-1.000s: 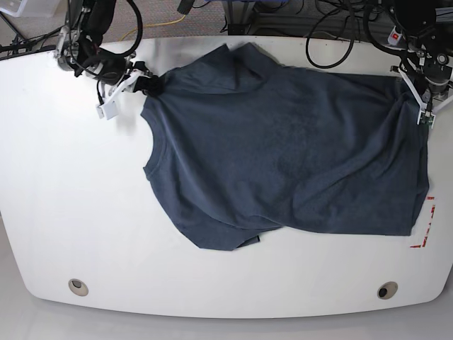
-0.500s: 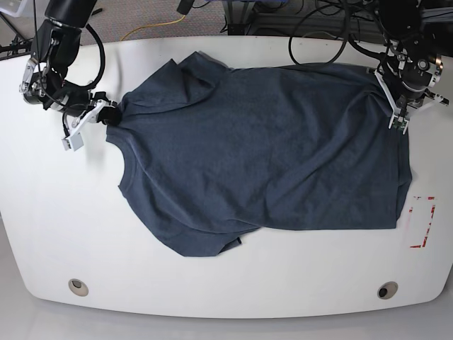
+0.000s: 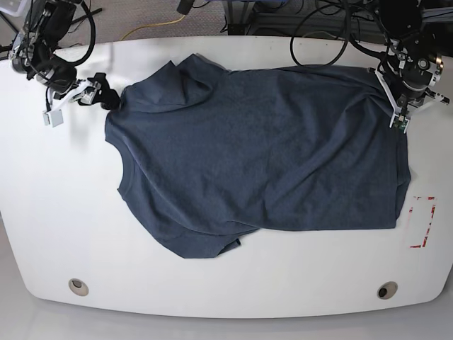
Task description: Fold the T-shirt properly
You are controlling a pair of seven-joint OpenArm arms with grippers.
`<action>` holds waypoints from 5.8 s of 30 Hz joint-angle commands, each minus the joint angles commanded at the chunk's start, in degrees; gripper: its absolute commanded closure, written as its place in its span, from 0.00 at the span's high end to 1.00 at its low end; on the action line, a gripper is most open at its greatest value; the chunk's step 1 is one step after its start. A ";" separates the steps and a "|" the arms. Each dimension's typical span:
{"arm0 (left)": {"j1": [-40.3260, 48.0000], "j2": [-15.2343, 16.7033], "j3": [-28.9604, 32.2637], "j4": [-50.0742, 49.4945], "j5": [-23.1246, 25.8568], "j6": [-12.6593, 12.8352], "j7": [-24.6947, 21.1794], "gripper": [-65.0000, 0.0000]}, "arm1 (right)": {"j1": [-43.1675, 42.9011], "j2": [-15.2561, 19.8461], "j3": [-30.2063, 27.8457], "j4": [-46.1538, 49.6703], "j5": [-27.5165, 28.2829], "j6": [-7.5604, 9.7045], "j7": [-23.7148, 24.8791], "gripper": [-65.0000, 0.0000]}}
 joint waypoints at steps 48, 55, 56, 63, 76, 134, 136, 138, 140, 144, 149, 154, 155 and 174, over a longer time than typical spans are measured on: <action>0.00 -0.26 -0.09 0.00 0.00 0.00 0.00 0.00 | -1.76 -15.03 -10.20 5.27 -0.53 -0.09 -0.35 0.58; 0.00 -0.35 -0.09 0.00 0.00 0.00 0.00 0.00 | -3.34 -13.27 -9.76 5.36 -0.53 -0.09 -0.26 0.00; 0.00 -0.35 -0.09 0.00 0.00 0.00 0.00 0.00 | -4.04 -13.10 -9.67 5.45 -0.35 -0.09 -0.18 0.00; 0.62 -0.26 -1.49 0.18 -0.18 0.00 0.09 0.00 | -10.46 -12.31 -5.80 13.10 -0.09 -0.09 -0.53 0.00; 1.05 0.00 -10.11 0.09 -0.44 0.00 0.26 0.00 | -16.62 -12.13 -5.36 15.03 -0.09 -0.09 -0.70 0.00; -28.57 -2.55 -11.60 -29.45 0.00 0.00 -4.40 0.10 | 18.73 -3.08 -14.24 -12.40 0.26 0.00 7.74 0.17; -28.57 -2.73 -8.79 -29.89 -0.18 0.00 -4.31 0.24 | 18.64 -2.02 -14.42 -12.31 0.26 0.00 8.35 0.35; -28.48 -2.73 -7.38 -29.89 -0.35 0.00 -4.31 0.37 | 18.46 -1.67 -14.42 -11.96 0.26 0.00 8.35 0.51; -28.57 -2.73 -6.86 -29.89 -0.35 0.00 -4.31 0.48 | 17.41 -0.62 -14.33 -9.93 0.26 0.00 8.35 0.62; -29.89 -2.73 -6.86 -28.57 -0.44 0.00 -4.13 0.53 | 14.33 1.49 -14.33 -4.22 0.26 -0.09 8.44 0.69; -28.66 -2.73 -6.95 -19.96 -0.44 0.00 -4.22 0.53 | 8.26 3.34 -14.24 5.27 -6.86 -2.99 8.53 0.64; -23.21 -4.92 -4.04 -15.38 -0.44 0.00 -7.30 0.52 | 3.52 0.70 -14.24 11.43 -19.78 -3.43 10.64 0.65; -21.63 -5.71 -3.34 -15.03 -0.53 0.00 -8.88 0.52 | 2.73 0.09 -14.24 11.60 -21.80 -3.43 11.43 0.65; -17.05 -6.42 -9.05 -30.15 -0.53 0.00 -32.35 0.52 | 2.99 -6.07 -14.68 2.11 -34.29 4.22 17.41 0.56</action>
